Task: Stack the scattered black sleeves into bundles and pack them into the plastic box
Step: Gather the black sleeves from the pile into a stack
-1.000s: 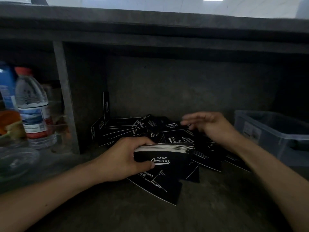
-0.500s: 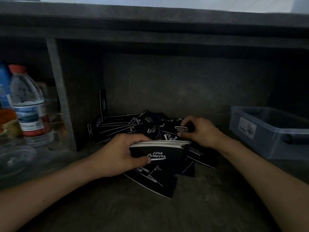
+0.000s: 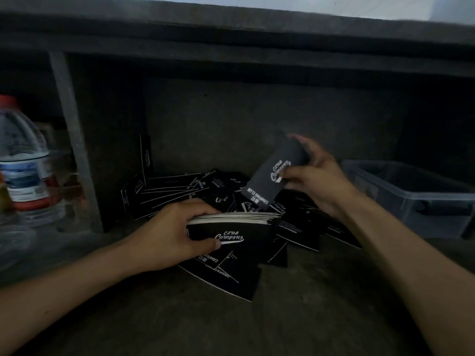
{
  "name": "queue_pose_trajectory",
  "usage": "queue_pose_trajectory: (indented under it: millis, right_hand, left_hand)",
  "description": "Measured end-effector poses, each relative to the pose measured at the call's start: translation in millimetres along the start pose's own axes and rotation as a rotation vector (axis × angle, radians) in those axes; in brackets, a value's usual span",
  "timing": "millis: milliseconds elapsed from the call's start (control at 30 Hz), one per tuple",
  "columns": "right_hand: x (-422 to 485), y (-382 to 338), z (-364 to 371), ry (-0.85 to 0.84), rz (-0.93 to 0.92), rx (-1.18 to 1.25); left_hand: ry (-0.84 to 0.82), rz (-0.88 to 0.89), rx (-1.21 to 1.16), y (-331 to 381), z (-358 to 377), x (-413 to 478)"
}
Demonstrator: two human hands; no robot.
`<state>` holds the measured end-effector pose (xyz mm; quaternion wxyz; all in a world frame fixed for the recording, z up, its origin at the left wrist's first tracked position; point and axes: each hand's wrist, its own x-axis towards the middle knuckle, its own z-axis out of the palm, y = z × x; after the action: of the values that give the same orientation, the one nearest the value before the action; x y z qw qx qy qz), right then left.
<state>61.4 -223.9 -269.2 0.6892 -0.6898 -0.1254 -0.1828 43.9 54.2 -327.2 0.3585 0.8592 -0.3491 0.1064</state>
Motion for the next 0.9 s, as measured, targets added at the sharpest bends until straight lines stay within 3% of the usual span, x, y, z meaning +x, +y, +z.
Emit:
queue_pose_trajectory:
  millis: [167, 267, 367, 467, 567, 633, 667, 733, 900]
  right_hand:
    - [0.1, 7.1, 6.0, -0.081, 0.267, 0.119]
    - [-1.8, 9.7, 4.8, -0.159, 0.369, -0.004]
    - [-6.6, 10.8, 1.9, -0.351, 0.456, -0.187]
    - [-9.3, 3.2, -3.2, -0.498, 0.45, -0.282]
    - [-4.8, -3.6, -7.8, -0.313, 0.359, -0.277]
    - [-1.3, 3.1, -15.2, -0.26, 0.171, -0.623]
    - [-0.3, 7.5, -18.6, -0.315, 0.115, -0.835]
    - [-2.9, 11.7, -21.3, -0.467, 0.17, -1.049]
    - [-9.3, -1.5, -15.9, -0.567, 0.267, -1.12]
  left_hand:
    - [0.012, -0.044, -0.013, 0.1, -1.1, -1.6]
    - [0.018, -0.065, -0.037, 0.3, -1.9, -1.8]
    - [-0.003, -0.069, -0.084, 2.2, -2.3, -2.6]
    - [-0.042, -0.029, -0.166, 5.9, -2.5, -3.8]
    - [-0.059, 0.005, -0.149, 8.3, -3.6, -4.0]
    - [-0.056, 0.018, -0.124, 7.9, -3.7, -3.9]
    - [-0.05, 0.025, -0.106, 7.5, -3.7, -3.7]
    - [-0.038, 0.035, -0.079, 6.7, -3.8, -3.5]
    - [-0.034, 0.059, -0.024, 2.1, -3.3, -2.7]
